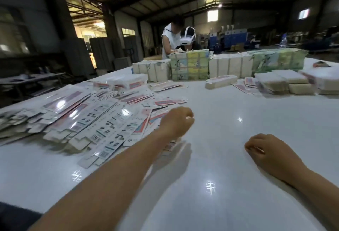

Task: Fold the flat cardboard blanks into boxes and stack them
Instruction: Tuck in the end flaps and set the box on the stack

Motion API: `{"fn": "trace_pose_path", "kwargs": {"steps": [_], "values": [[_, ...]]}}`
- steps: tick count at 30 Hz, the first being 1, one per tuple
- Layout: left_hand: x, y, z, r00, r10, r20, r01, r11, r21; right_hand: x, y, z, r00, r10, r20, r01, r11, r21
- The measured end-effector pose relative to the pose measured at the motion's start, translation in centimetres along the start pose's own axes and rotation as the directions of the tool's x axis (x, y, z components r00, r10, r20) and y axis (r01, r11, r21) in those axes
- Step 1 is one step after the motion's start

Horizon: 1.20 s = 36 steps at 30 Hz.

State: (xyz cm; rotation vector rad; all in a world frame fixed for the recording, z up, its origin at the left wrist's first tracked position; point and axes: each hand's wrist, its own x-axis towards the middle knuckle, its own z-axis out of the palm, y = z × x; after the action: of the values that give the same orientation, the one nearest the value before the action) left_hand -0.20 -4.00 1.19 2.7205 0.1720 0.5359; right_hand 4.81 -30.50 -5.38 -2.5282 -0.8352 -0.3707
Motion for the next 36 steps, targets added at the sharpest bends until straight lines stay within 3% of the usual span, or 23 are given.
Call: {"fn": "trace_pose_path", "kwargs": {"steps": [2,4,6,7,12,14,17,20,23,24,26,29,30,31,33,34,36], "values": [[0.6,-5.7,-3.1,0.958,-0.279,-0.057,0.285,0.942,0.175,0.0,-0.2,0.1,1.000,0.012,0.002,-0.012,1.000,0.004],[-0.5,-10.9,-4.9,0.842,-0.535,-0.071,0.527,0.786,0.324,0.1,-0.5,0.1,1.000,0.024,0.002,-0.024,1.000,-0.007],[-2.2,-14.2,-5.4,0.741,-0.671,-0.035,0.622,0.665,0.412,0.3,-0.7,0.0,1.000,0.028,-0.002,-0.028,1.000,-0.008],[-2.9,-15.0,-5.1,0.728,-0.685,-0.016,0.619,0.647,0.444,0.3,-0.7,0.0,1.000,0.027,-0.004,-0.027,1.000,-0.004],[-4.5,-14.9,-3.2,0.875,-0.478,-0.083,0.449,0.733,0.511,0.3,-0.6,0.0,1.000,0.007,0.001,-0.007,1.000,-0.002],[-4.5,-13.9,-3.7,0.914,-0.404,-0.019,0.332,0.721,0.608,0.2,-0.7,0.0,1.000,0.005,0.005,-0.006,1.000,0.001],[-3.9,-12.8,-4.5,0.928,-0.365,0.079,0.193,0.650,0.735,0.1,-0.8,-0.1,1.000,0.016,0.006,-0.016,1.000,0.006],[-3.5,-11.3,-6.0,0.917,-0.392,0.067,0.223,0.646,0.730,0.0,-1.0,0.0,1.000,0.024,0.006,-0.024,1.000,0.017],[-3.0,-7.5,-7.5,0.940,-0.333,0.069,0.160,0.613,0.774,0.1,-1.2,0.0,0.999,0.031,0.010,-0.031,0.999,0.010],[-2.9,-5.9,-7.6,0.961,-0.270,0.063,0.131,0.643,0.755,0.2,-1.3,0.1,0.999,0.026,0.026,-0.026,1.000,-0.001],[-2.7,-2.5,-6.5,0.994,-0.084,0.070,0.025,0.796,0.605,0.3,-1.3,0.3,0.998,0.033,0.049,-0.033,0.999,0.001],[-2.5,2.8,-3.2,0.979,0.135,0.150,-0.161,0.971,0.177,0.3,-1.3,-0.1,0.995,0.084,-0.048,-0.075,0.984,0.163],[-2.4,4.4,-2.0,0.967,0.191,0.171,-0.205,0.976,0.069,0.4,-1.3,-0.4,0.980,0.164,-0.109,-0.123,0.944,0.306],[-2.2,5.7,-0.8,0.955,0.237,0.180,-0.243,0.970,0.009,0.3,-1.3,-1.0,0.952,0.283,-0.116,-0.184,0.833,0.522],[-1.8,7.5,1.4,0.939,0.295,0.179,-0.297,0.955,-0.018,0.3,-1.3,-2.3,0.899,0.435,0.056,-0.245,0.394,0.886],[-1.6,8.2,2.4,0.933,0.313,0.176,-0.316,0.949,-0.012,0.2,-0.9,-2.7,0.890,0.432,0.147,-0.267,0.231,0.936],[-1.4,8.8,4.0,0.928,0.337,0.161,-0.346,0.938,0.027,-0.2,-0.5,-3.2,0.903,0.373,0.214,-0.305,0.204,0.930]]}}
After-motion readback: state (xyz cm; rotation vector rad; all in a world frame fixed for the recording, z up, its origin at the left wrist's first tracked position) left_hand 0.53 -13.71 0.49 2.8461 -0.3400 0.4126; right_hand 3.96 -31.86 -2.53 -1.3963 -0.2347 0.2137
